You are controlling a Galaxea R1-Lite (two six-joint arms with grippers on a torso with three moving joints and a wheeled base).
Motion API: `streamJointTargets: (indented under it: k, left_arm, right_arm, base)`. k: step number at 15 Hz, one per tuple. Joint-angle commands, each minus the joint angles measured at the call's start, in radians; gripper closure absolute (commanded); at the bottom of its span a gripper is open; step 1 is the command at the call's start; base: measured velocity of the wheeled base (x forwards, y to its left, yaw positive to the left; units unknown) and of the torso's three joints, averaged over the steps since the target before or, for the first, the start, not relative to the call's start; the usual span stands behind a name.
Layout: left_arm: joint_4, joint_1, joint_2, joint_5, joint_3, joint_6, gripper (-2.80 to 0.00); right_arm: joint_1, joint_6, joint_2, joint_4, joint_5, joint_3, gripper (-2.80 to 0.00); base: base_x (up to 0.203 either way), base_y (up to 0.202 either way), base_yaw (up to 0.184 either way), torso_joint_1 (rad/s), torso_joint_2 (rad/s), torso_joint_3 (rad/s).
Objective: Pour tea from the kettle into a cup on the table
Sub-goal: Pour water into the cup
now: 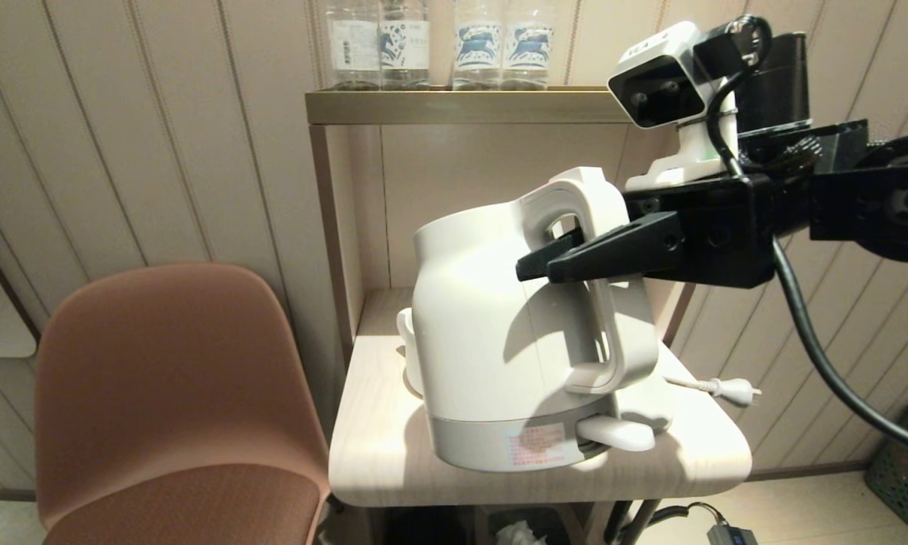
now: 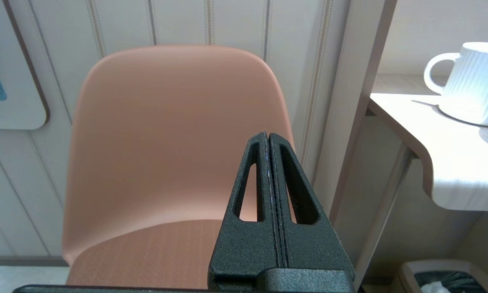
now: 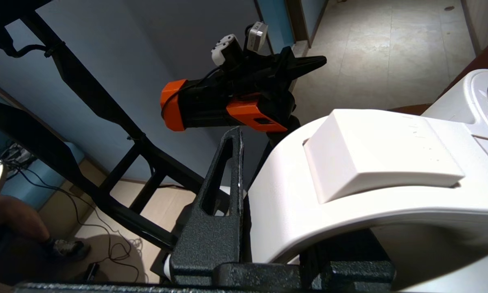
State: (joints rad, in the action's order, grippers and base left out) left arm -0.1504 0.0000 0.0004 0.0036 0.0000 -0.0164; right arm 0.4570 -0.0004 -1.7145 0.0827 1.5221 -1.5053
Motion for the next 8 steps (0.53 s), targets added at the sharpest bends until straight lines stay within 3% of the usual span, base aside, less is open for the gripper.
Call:
streamJointTargets:
  k: [1,8]
  left_arm:
    - [-0.001,0.000,0.000,0.001,0.000,0.000,0.00]
    - [-0.001,0.000,0.000,0.001,0.000,0.000,0.00]
  right_arm:
    - [0.002,0.000,0.003,0.011,0.048,-0.006,0.00]
    - [0.005,0.000,0.003,0.040,0.048,-0.026,0.00]
  base:
    - [0.000,0.000,0.000,0.000,0.00,0.000]
    - [0.000,0.000,0.000,0.000,0.00,0.000]
